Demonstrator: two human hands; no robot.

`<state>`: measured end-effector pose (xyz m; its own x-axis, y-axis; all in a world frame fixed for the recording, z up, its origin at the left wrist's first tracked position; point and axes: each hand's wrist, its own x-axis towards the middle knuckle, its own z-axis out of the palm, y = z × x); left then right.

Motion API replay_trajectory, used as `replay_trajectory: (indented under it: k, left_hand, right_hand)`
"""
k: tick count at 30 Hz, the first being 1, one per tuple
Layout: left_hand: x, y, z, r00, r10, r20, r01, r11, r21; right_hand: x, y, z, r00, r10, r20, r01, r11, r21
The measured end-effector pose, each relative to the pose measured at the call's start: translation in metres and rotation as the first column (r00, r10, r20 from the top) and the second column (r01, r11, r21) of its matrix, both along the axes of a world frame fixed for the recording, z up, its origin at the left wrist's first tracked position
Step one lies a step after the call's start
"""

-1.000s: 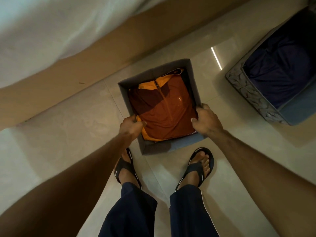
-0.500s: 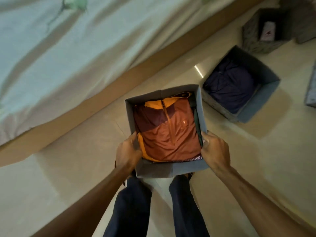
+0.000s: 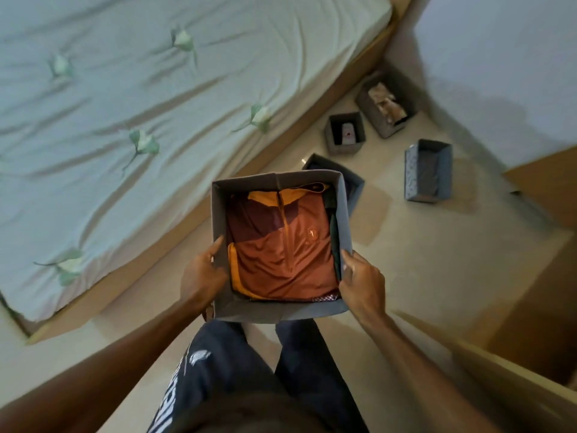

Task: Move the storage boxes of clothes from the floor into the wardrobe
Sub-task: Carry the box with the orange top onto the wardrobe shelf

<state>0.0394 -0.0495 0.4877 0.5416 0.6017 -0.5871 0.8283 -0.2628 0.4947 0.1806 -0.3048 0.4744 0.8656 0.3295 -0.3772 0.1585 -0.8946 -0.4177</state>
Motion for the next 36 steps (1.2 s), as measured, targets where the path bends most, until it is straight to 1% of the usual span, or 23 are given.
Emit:
replay_trajectory:
  k: [2,6,10,13,17,20,22,24,25,27,28,30,34,36]
  left_hand:
    - [0.017,-0.010,0.028,0.999,-0.016,0.046,0.014,0.999,0.045]
    - [0.062,-0.022,0.063,0.995,-0.076,0.070,0.069,0.993,0.098]
    - [0.124,-0.025,0.081,0.980,-0.152,0.132,0.140,0.986,0.092]
    - [0.194,-0.025,0.090,0.955,-0.244,0.170,0.228,0.968,0.106]
    - [0.279,-0.038,0.098,0.891,-0.368,0.264,0.353,0.930,0.105]
    - [0.342,-0.061,0.112,0.825,-0.499,0.266,0.473,0.867,0.159]
    - [0.382,-0.081,0.120,0.783,-0.558,0.275,0.532,0.830,0.169]
    - [0.427,-0.115,0.128,0.735,-0.617,0.280,0.593,0.786,0.177]
    - [0.441,-0.127,0.133,0.718,-0.637,0.280,0.608,0.770,0.193]
    - [0.481,-0.170,0.144,0.659,-0.693,0.292,0.658,0.720,0.222]
    - [0.508,-0.202,0.145,0.615,-0.730,0.298,0.690,0.681,0.245]
    - [0.544,-0.247,0.152,0.549,-0.776,0.311,0.722,0.627,0.293]
    - [0.609,-0.359,0.159,0.432,-0.831,0.351,0.773,0.541,0.331]
    - [0.633,-0.414,0.164,0.380,-0.849,0.367,0.793,0.503,0.344]
  right_hand:
    - [0.008,-0.014,0.027,0.999,-0.023,0.022,0.022,0.999,0.027]
    - [0.037,-0.034,0.056,0.991,-0.125,0.048,0.122,0.990,0.069]
    - [0.082,-0.046,0.073,0.965,-0.258,0.039,0.252,0.962,0.108]
    - [0.122,-0.056,0.086,0.918,-0.393,0.048,0.384,0.913,0.136]
    - [0.166,-0.074,0.105,0.844,-0.531,0.074,0.516,0.842,0.154]
    - [0.195,-0.099,0.122,0.768,-0.631,0.114,0.610,0.773,0.173]
    - [0.213,-0.120,0.132,0.717,-0.685,0.130,0.660,0.727,0.190]
    - [0.233,-0.153,0.141,0.633,-0.761,0.144,0.732,0.648,0.210]
    - [0.239,-0.162,0.143,0.610,-0.778,0.149,0.747,0.628,0.219]
    - [0.260,-0.196,0.149,0.533,-0.831,0.162,0.798,0.557,0.231]
    - [0.273,-0.220,0.150,0.481,-0.861,0.168,0.828,0.509,0.235]
    - [0.293,-0.252,0.151,0.415,-0.895,0.162,0.861,0.444,0.247]
    - [0.330,-0.335,0.163,0.281,-0.946,0.159,0.916,0.314,0.248]
    - [0.338,-0.376,0.173,0.198,-0.965,0.172,0.938,0.238,0.253]
